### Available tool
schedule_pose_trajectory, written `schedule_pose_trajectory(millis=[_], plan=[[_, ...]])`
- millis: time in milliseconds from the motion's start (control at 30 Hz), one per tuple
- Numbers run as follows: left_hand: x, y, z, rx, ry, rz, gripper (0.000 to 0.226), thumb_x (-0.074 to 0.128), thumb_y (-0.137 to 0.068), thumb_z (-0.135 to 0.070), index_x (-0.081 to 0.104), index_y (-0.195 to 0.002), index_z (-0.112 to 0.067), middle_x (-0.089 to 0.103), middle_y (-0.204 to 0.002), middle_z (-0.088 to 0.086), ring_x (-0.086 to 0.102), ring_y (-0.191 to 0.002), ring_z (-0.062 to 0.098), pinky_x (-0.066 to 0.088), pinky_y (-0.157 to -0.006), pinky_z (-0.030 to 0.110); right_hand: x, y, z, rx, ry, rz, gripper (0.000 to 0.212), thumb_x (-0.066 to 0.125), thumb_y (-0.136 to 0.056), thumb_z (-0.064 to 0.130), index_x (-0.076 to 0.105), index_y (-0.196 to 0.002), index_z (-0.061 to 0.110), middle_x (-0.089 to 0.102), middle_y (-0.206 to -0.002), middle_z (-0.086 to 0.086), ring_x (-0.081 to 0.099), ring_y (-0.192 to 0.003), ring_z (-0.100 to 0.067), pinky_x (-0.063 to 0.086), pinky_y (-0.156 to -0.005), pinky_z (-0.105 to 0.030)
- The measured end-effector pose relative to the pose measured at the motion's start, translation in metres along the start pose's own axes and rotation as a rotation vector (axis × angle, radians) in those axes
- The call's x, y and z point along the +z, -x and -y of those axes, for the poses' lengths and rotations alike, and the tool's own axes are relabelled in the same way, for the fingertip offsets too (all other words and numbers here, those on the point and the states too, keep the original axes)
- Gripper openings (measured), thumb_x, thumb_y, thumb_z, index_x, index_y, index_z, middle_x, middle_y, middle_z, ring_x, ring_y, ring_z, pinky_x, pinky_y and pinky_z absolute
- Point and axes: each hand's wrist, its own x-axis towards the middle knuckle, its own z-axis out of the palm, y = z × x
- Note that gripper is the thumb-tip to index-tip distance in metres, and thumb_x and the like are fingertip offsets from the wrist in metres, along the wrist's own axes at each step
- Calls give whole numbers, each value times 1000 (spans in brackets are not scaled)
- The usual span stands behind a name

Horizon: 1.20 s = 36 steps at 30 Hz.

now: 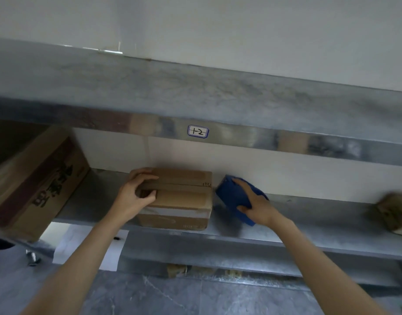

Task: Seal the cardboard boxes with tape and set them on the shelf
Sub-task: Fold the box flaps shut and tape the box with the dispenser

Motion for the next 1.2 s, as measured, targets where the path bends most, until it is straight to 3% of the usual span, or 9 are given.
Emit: schedule_pose_trajectory(millis=[167, 267, 333, 467, 533, 667, 1000, 1133, 1200], plan=[[-3, 2, 3, -40, 70, 25, 42, 73, -83, -2, 63, -118, -22, 52, -128, -3, 48, -122, 10, 37, -103, 25, -23, 29, 40, 2, 121, -299, 63, 47, -99, 38, 12, -150, 51, 68, -100, -7, 63, -73, -28, 53, -63, -38], [-5, 4, 4, -60, 133, 47, 44, 72, -84, -2, 60, -121, -23, 54, -127, -3, 51, -116, 8, 38, -94, 13, -30, 36, 78, -104, 176, -409, 56, 48, -99, 44, 21, -148, 46, 68, -89, 0, 60, -66, -25, 42, -56, -31], [-7, 4, 5, -50, 171, 53, 44, 72, -84, -1, 60, -121, -22, 55, -129, -3, 51, -117, 9, 40, -98, 18, -27, 35, 107, -207, 209, -438, 54, 47, -95, 51, 21, -142, 48, 67, -89, 2, 61, -66, -26, 43, -57, -31], [-9, 3, 9, -35, 253, 69, 48, 73, -83, 1, 59, -124, -21, 57, -129, -2, 54, -115, 0, 42, -102, 18, -10, 19, 155, -330, 253, -373, 56, 49, -94, 54, 18, -141, 51, 67, -85, 0, 51, -56, -17, 47, -55, -33], [-10, 3, 11, -15, 301, 81, 51, 74, -82, 0, 57, -127, -20, 58, -129, -1, 54, -117, -3, 41, -101, 11, -1, 9, 169, -338, 259, -282, 61, 53, -96, 50, 16, -144, 53, 68, -97, -1, 57, -64, -20, 50, -60, -37], [-7, 2, 17, -12, 359, 63, 56, 74, -79, -4, 54, -131, -16, 56, -131, 2, 53, -123, 7, 41, -105, 17, 15, 1, 179, -351, 247, -131, 67, 59, -94, 45, 17, -146, 53, 66, -118, -3, 64, -83, -27, 53, -72, -41], [-2, 1, 15, -3, 379, 35, 50, 73, -79, 4, 56, -121, -17, 57, -123, -2, 54, -114, -3, 40, -97, 10, 16, -5, 178, -334, 288, -120, 59, 49, -101, 37, 16, -146, 56, 47, -60, 7, 50, -54, -16, 48, -64, -42], [-7, -2, 13, 70, 332, 28, 48, 74, -78, -1, 58, -120, -20, 57, -123, -8, 53, -116, 0, 41, -100, 15, 13, -14, 184, -332, 338, -174, 55, 45, -99, 52, 17, -146, 58, 59, -67, 2, 50, -52, -15, 50, -61, -40], [-11, -4, 11, 96, 304, 37, 50, 74, -78, 0, 56, -116, -27, 55, -122, -13, 51, -116, -6, 38, -99, 11, 12, -17, 188, -326, 319, -177, 59, 50, -93, 61, 18, -144, 62, 58, -77, 13, 47, -57, -7, 45, -57, -26]])
